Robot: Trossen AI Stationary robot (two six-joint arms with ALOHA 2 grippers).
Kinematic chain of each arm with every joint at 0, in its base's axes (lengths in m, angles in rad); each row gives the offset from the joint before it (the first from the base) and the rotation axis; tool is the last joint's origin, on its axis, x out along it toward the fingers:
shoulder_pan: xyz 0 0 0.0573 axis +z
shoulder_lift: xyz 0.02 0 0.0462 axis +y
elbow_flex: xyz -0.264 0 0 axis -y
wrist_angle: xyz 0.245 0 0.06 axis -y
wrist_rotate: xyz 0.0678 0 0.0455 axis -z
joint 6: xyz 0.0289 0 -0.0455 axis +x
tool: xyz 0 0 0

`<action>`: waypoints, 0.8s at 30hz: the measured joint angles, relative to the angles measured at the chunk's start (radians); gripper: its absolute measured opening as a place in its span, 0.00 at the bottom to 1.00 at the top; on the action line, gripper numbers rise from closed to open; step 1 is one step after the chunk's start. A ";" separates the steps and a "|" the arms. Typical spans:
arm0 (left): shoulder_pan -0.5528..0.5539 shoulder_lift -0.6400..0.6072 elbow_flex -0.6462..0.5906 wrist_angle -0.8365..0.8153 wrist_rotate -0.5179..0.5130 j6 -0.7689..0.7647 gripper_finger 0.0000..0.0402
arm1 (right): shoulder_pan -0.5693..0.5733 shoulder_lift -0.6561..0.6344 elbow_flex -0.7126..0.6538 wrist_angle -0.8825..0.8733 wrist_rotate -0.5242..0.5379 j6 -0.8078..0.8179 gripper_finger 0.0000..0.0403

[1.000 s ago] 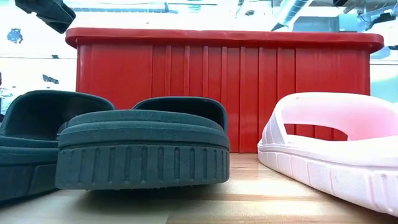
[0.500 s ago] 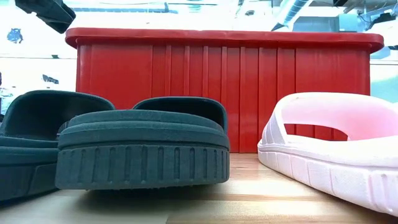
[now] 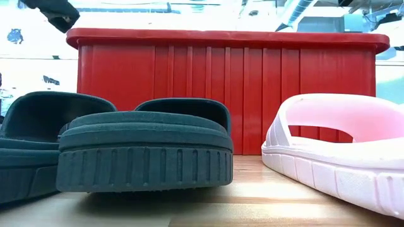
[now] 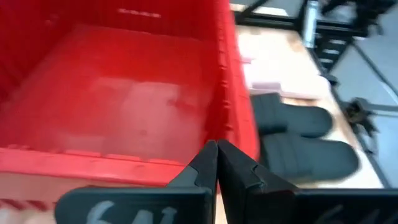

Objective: Pick and place slides into bin
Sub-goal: Put the left black slipper into the red bin

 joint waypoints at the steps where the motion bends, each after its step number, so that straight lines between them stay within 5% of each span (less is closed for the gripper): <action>1: 0.000 -0.001 0.008 0.007 0.038 0.000 0.00 | 0.000 0.000 0.000 0.000 0.000 0.000 0.00; 4: 0.000 -0.004 0.062 0.034 0.115 -0.038 0.00 | 0.000 0.000 0.000 0.000 0.000 0.000 0.00; 13: 0.000 -0.040 0.261 0.178 0.109 -0.256 0.00 | 0.000 0.000 0.000 0.000 0.000 0.000 0.00; 18: 0.000 -0.039 0.223 0.295 0.129 -0.397 0.00 | 0.000 0.000 0.000 -0.002 0.000 0.000 0.00; 24: -0.026 -0.003 0.059 0.629 0.209 -0.561 0.00 | 0.000 0.000 0.000 -0.004 0.000 0.000 0.00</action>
